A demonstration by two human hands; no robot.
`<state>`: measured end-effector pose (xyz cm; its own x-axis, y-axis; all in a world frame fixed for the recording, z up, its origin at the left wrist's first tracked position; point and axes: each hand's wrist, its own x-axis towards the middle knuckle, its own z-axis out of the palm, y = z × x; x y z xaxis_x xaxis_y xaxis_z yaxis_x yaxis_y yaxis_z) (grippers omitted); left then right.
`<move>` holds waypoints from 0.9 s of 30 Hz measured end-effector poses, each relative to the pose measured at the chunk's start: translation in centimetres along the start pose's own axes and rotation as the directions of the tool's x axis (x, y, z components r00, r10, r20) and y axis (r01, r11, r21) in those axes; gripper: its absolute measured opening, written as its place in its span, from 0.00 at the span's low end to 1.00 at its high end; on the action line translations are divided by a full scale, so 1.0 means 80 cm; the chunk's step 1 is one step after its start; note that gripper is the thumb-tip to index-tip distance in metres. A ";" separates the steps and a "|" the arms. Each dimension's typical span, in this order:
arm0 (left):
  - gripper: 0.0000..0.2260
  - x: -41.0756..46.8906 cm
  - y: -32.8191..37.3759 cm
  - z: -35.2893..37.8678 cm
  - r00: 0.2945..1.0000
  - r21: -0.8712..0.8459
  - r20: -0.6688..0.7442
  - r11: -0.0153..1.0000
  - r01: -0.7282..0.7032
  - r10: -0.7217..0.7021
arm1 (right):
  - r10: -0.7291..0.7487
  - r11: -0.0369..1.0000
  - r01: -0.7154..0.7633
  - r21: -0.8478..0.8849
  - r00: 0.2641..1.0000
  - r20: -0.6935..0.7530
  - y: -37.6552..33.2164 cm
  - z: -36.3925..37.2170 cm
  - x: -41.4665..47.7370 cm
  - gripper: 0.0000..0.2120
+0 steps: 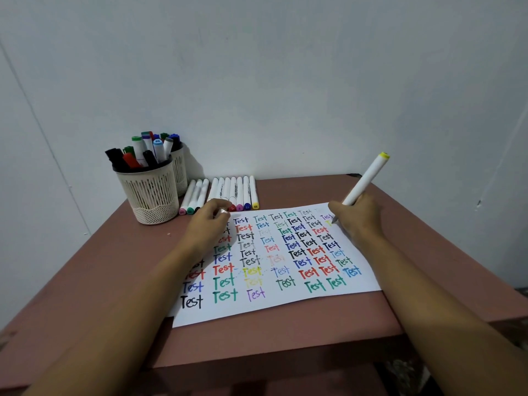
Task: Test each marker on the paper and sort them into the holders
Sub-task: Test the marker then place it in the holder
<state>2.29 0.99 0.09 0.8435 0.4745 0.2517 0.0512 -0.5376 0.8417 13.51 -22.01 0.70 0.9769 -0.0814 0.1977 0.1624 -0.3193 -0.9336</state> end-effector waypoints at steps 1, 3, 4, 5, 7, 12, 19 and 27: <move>0.11 0.000 0.001 0.000 1.000 0.002 0.001 1.000 0.001 -0.001 | -0.005 1.000 0.005 -0.004 1.000 -0.005 0.000 -0.001 0.000 0.11; 0.11 -0.001 0.002 0.000 1.000 0.010 -0.001 1.000 0.001 -0.001 | -0.007 1.000 0.007 -0.004 1.000 -0.008 -0.001 -0.001 0.000 0.11; 0.12 -0.002 0.003 -0.001 1.000 0.011 -0.002 1.000 0.001 -0.001 | -0.006 1.000 0.006 -0.004 1.000 -0.005 -0.001 -0.001 0.000 0.11; 0.12 -0.002 0.003 -0.001 1.000 0.012 -0.002 1.000 0.000 0.000 | -0.001 1.000 0.001 -0.003 1.000 -0.002 -0.001 -0.001 0.000 0.10; 0.12 -0.003 0.004 -0.001 1.000 0.018 0.000 1.000 0.002 -0.002 | 0.009 1.000 -0.009 -0.001 1.000 0.005 -0.001 -0.001 0.000 0.10; 0.11 -0.005 0.004 -0.001 1.000 0.012 -0.001 1.000 0.006 -0.006 | -0.001 1.000 0.001 0.001 1.000 -0.013 -0.001 -0.002 -0.001 0.11; 0.10 -0.005 0.007 -0.001 1.000 0.015 0.002 1.000 0.000 0.000 | 0.012 1.000 -0.012 0.004 0.999 -0.053 0.000 -0.003 -0.001 0.10; 0.09 -0.006 0.006 -0.001 1.000 0.003 0.011 1.000 0.000 0.000 | 0.011 1.000 -0.010 0.003 0.998 -0.058 -0.001 -0.003 0.000 0.11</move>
<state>1.82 0.57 0.40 0.8495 0.4665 0.2465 0.0524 -0.5395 0.8404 13.44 -22.23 0.82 0.9688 -0.1393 0.2048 0.1526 -0.3154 -0.9366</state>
